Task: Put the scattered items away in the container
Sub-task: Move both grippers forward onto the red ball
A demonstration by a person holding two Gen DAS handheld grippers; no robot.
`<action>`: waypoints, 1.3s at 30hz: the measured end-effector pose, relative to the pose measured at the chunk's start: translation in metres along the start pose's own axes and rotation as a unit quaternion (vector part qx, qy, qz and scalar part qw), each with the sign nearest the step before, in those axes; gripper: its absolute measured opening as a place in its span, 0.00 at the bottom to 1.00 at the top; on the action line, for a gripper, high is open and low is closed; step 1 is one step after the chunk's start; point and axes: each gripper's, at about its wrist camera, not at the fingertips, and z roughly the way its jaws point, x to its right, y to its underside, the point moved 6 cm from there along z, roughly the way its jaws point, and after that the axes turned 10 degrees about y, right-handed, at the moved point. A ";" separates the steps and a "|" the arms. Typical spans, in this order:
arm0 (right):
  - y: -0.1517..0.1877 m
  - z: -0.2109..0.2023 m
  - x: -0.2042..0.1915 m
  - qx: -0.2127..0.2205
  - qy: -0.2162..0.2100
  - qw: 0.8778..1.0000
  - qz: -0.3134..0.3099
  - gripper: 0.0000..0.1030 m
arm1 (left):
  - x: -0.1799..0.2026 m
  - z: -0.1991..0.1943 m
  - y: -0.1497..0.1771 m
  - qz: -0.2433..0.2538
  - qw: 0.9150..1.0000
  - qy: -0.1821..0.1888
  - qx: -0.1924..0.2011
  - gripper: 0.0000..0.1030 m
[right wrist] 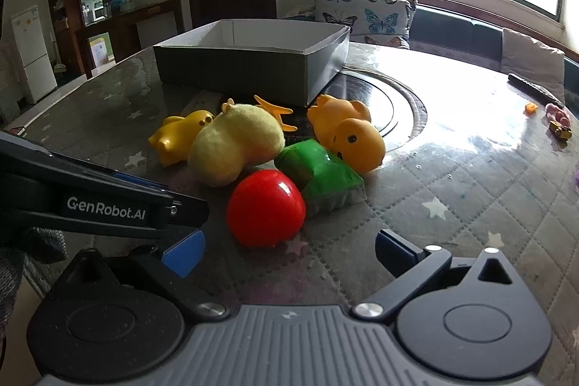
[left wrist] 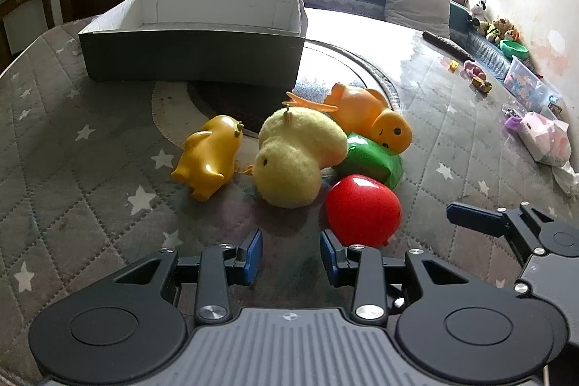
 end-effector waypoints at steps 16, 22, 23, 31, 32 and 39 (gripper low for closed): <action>-0.008 0.012 -0.007 0.003 -0.032 0.999 -0.003 0.80 | 0.011 0.003 -0.017 -0.003 0.999 0.038 -0.006 0.37; -0.009 0.013 -0.007 0.005 -0.047 0.999 -0.004 0.72 | 0.011 0.005 -0.024 -0.008 0.999 0.045 -0.010 0.37; -0.009 0.013 -0.008 0.006 -0.049 0.999 -0.006 0.70 | 0.011 0.006 -0.026 -0.011 0.999 0.048 -0.011 0.37; -0.010 0.016 -0.011 0.011 -0.052 0.998 -0.013 0.63 | 0.018 0.008 -0.031 -0.014 0.997 0.074 -0.023 0.37; -0.010 0.016 -0.010 0.011 -0.051 0.999 -0.013 0.62 | 0.019 0.009 -0.031 -0.014 0.997 0.075 -0.024 0.37; -0.008 0.019 -0.010 0.011 -0.054 0.998 -0.014 0.52 | 0.021 0.016 -0.032 -0.019 0.996 0.078 -0.034 0.37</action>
